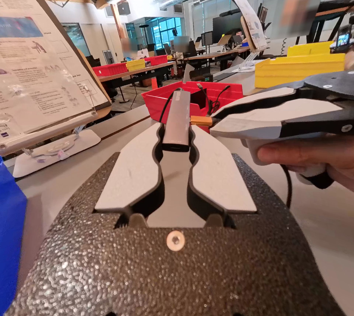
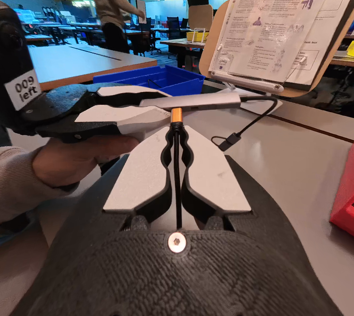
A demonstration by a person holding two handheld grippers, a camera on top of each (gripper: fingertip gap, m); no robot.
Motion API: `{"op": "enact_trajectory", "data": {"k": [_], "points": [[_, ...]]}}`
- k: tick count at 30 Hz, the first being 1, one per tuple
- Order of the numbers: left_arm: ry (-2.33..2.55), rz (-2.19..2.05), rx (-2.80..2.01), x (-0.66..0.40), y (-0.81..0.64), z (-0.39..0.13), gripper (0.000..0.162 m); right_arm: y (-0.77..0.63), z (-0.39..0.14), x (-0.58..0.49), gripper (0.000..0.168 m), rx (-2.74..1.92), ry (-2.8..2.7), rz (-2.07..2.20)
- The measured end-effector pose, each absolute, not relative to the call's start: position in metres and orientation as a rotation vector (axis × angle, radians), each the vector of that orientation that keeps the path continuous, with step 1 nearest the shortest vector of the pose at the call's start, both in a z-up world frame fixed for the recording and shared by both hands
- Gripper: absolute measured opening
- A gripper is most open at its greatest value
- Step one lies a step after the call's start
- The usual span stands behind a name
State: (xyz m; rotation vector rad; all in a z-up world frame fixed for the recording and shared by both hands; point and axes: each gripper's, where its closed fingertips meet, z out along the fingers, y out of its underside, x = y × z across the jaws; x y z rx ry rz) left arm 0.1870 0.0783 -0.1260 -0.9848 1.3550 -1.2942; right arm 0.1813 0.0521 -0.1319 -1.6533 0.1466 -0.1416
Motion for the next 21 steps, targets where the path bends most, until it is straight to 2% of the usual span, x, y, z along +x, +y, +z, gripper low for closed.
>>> {"op": "enact_trajectory", "data": {"k": [5,8,12,21], "points": [[1.166,-1.316,-1.132,0.183,0.133,-0.110,0.023,0.042,-0.136,0.163,0.007,-1.722,0.033,-0.290],[1.155,-1.362,-1.044,0.171,0.143,-0.092,0.023,0.024,-0.128,0.183,0.007,-1.675,0.138,-0.305],[1.264,-1.357,-0.911,0.171,0.107,-0.087,0.023,0.001,-0.084,0.225,0.007,-1.595,0.153,-0.358],[1.309,-1.406,-0.967,0.177,0.108,-0.100,0.023,-0.041,0.058,0.347,0.007,-1.391,0.074,-0.519]]}}
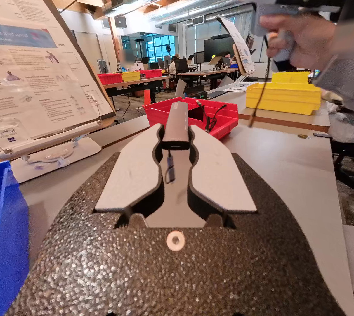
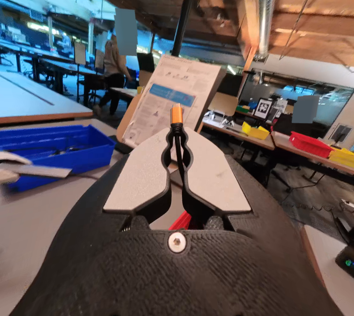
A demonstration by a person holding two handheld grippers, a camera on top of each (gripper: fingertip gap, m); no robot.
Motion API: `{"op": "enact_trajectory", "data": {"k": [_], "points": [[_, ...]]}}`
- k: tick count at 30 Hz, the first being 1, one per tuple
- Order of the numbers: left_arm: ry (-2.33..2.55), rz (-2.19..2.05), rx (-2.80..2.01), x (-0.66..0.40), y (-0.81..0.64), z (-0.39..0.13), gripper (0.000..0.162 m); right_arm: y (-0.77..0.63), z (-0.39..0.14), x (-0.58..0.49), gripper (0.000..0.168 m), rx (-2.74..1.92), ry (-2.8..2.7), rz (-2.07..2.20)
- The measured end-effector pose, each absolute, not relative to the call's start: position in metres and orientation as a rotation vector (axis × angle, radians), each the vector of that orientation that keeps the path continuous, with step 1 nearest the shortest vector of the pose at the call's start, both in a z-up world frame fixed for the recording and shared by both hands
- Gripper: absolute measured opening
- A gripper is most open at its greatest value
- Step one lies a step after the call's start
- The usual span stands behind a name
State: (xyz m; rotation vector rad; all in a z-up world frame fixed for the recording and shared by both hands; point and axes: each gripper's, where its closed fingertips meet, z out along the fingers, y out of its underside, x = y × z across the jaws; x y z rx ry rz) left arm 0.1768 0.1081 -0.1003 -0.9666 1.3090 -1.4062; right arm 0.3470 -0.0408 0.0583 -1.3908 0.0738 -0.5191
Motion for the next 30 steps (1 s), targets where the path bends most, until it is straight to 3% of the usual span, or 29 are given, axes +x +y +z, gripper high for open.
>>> {"op": "enact_trajectory", "data": {"k": [4,8,16,22,24,27,30], "points": [[1.337,-1.359,-0.953,0.179,0.107,-0.106,0.023,-0.039,0.079,0.400,0.007,-1.264,0.056,-0.532],[1.356,-1.369,-0.952,0.182,0.102,-0.111,0.023,-0.038,0.050,0.452,0.007,-1.102,0.147,-0.498],[1.404,-1.354,-0.937,0.186,0.098,-0.123,0.023,-0.010,-0.107,0.486,0.007,-1.470,0.192,-0.576],[1.400,-1.402,-0.973,0.188,0.102,-0.130,0.023,-0.034,-0.213,0.499,0.009,-2.282,-0.068,-0.671],[1.402,-1.400,-0.977,0.189,0.102,-0.132,0.023,-0.039,-0.216,0.500,0.014,-2.356,-0.182,-0.738],[1.415,-1.390,-0.975,0.190,0.101,-0.134,0.023,-0.038,-0.194,0.507,0.041,-2.317,-0.120,-0.785],[1.437,-1.384,-0.954,0.189,0.098,-0.133,0.023,-0.025,-0.148,0.493,0.048,-2.115,0.085,-0.725]]}}
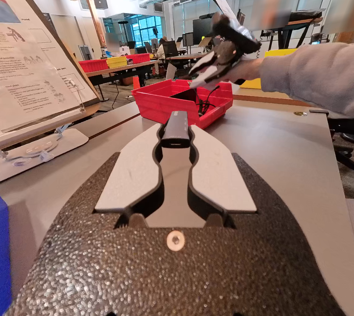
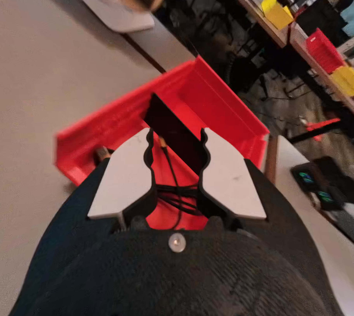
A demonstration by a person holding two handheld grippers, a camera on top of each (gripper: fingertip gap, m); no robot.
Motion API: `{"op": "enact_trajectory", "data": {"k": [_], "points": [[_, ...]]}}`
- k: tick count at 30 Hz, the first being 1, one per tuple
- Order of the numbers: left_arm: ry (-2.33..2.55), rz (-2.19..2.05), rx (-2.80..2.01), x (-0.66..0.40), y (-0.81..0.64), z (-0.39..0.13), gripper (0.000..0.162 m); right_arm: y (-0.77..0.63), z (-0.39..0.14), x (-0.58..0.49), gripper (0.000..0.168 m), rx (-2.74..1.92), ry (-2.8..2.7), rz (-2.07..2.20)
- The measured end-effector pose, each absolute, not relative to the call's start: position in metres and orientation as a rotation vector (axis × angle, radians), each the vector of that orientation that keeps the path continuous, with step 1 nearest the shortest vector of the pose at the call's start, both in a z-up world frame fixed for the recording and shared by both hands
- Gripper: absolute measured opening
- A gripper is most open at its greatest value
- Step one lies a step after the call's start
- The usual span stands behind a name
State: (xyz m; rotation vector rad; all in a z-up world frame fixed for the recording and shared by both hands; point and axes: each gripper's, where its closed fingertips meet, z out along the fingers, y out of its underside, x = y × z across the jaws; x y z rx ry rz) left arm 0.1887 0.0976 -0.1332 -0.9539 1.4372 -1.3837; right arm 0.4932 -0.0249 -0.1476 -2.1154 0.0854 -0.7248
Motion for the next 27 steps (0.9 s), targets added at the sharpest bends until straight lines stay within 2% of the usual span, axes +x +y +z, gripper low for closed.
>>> {"op": "enact_trajectory", "data": {"k": [3,4,5,8,14,16,19,21,27], "points": [[1.451,-1.394,-0.933,0.188,0.095,-0.133,0.023,0.013,-0.121,0.403,0.059,-1.888,0.151,-0.200],[1.455,-1.404,-0.927,0.188,0.094,-0.134,0.023,0.024,-0.117,0.362,0.066,-1.836,0.082,-0.027],[1.468,-1.419,-0.915,0.188,0.092,-0.135,0.023,0.030,-0.113,0.321,0.067,-1.777,-0.031,0.085],[1.536,-1.475,-0.812,0.182,0.081,-0.137,0.023,0.035,-0.115,0.247,0.062,-1.650,-0.255,0.098],[1.595,-1.730,-0.579,0.160,0.062,-0.130,0.023,0.036,-0.131,0.188,0.054,-1.718,-0.523,0.204],[1.602,-1.803,-0.534,0.154,0.059,-0.128,0.023,0.037,-0.135,0.180,0.045,-1.739,-0.568,0.221],[1.591,-1.857,-0.477,0.148,0.057,-0.125,0.023,0.040,-0.141,0.174,0.040,-1.745,-0.573,0.257],[1.568,-1.893,-0.471,0.146,0.057,-0.122,0.023,0.038,-0.142,0.166,0.025,-1.722,-0.605,0.301],[1.521,-1.974,-0.462,0.143,0.059,-0.120,0.023,0.039,-0.128,0.160,0.024,-1.612,-0.570,0.352]]}}
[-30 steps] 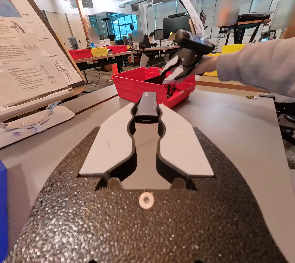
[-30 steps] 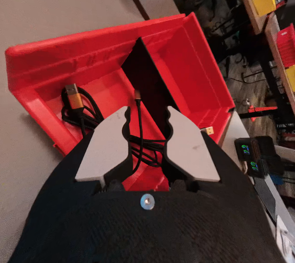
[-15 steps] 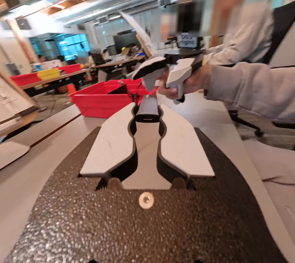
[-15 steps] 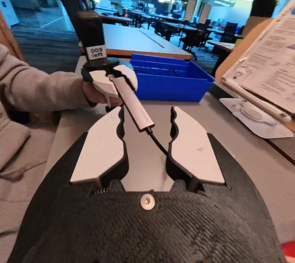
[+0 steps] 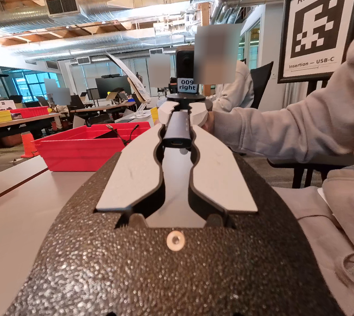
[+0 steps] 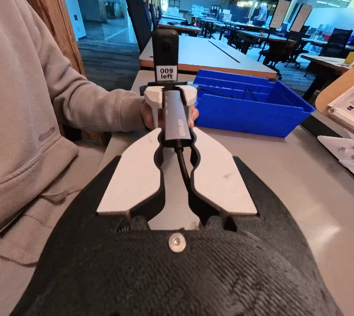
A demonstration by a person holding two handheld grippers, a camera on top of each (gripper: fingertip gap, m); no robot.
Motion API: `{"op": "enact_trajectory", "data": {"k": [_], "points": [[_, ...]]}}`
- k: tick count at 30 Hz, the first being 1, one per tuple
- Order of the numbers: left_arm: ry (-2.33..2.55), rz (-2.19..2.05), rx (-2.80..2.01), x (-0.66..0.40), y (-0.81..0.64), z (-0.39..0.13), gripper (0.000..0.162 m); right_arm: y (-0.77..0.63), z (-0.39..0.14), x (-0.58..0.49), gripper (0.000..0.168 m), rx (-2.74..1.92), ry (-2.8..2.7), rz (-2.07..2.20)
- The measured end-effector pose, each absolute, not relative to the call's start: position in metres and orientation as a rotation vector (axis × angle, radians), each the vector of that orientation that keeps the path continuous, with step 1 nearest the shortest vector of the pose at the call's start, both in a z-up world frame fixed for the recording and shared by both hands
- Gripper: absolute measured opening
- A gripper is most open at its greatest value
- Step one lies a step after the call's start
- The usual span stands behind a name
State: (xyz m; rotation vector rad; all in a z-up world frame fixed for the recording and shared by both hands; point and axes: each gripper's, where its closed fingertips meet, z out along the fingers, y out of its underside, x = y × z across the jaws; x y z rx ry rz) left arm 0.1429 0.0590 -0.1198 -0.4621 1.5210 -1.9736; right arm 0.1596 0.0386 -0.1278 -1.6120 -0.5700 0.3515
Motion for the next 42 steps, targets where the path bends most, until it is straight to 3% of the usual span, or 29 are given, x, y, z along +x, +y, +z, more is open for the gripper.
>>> {"op": "enact_trajectory", "data": {"k": [16,18,19,21,27,30,35,42], "points": [[1.474,-2.012,-0.504,0.144,0.068,-0.118,0.025,0.045,-0.122,0.159,0.024,-1.571,-0.456,0.490],[1.422,-1.922,-0.565,0.153,0.075,-0.118,0.051,0.047,-0.119,0.175,0.024,-1.590,-0.421,0.416],[1.400,-1.867,-0.588,0.156,0.078,-0.118,0.060,0.045,-0.112,0.189,0.024,-1.587,-0.385,0.353],[1.449,-1.749,-0.594,0.162,0.077,-0.126,0.061,0.044,-0.093,0.230,0.024,-1.583,-0.299,0.182],[1.541,-1.689,-0.608,0.169,0.064,-0.147,0.058,0.039,-0.003,0.364,0.024,-1.457,-0.147,-0.201],[1.530,-1.708,-0.639,0.172,0.067,-0.151,0.056,0.044,0.014,0.426,0.024,-1.438,-0.093,-0.200],[1.526,-1.698,-0.656,0.173,0.072,-0.154,0.053,0.049,-0.024,0.520,0.024,-1.487,0.141,-0.249],[1.528,-1.706,-0.679,0.175,0.076,-0.160,0.050,0.061,-0.112,0.562,0.024,-1.795,0.236,-0.262]]}}
